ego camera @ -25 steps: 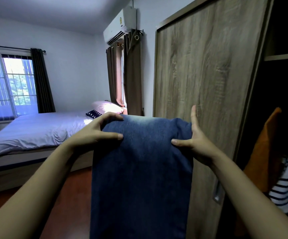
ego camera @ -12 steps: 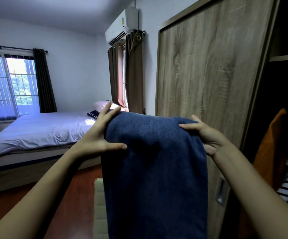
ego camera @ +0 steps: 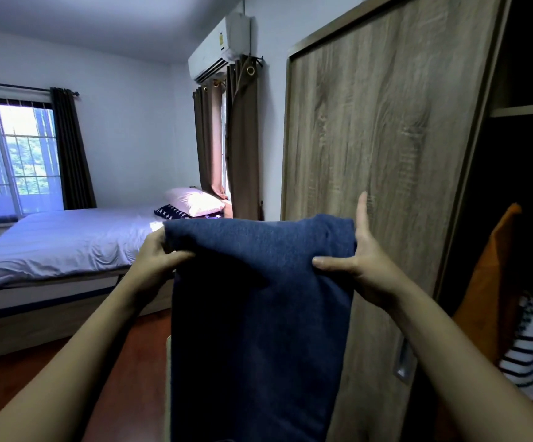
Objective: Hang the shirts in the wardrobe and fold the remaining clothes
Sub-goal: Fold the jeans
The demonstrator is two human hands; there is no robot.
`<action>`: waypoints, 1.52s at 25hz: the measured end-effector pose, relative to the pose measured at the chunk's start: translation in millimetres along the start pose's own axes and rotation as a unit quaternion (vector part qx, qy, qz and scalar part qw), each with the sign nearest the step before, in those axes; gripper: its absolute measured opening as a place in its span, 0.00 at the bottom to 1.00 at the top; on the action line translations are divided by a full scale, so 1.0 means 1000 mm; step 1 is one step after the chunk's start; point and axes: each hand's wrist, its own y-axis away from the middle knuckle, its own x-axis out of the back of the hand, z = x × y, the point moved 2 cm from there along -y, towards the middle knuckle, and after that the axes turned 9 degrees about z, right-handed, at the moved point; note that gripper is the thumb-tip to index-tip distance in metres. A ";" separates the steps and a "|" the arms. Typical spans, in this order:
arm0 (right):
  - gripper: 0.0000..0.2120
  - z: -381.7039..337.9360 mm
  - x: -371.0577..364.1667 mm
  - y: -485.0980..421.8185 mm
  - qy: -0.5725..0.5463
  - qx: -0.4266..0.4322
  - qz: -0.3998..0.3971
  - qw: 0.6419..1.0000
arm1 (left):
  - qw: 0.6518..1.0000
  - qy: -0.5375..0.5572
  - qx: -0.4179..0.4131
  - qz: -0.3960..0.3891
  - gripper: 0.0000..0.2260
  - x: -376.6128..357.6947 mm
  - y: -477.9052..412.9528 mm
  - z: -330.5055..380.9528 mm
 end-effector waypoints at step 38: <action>0.26 0.047 -0.024 -0.017 0.195 0.167 0.298 0.919 | 0.971 -0.001 0.155 0.182 0.10 -0.017 0.006 0.002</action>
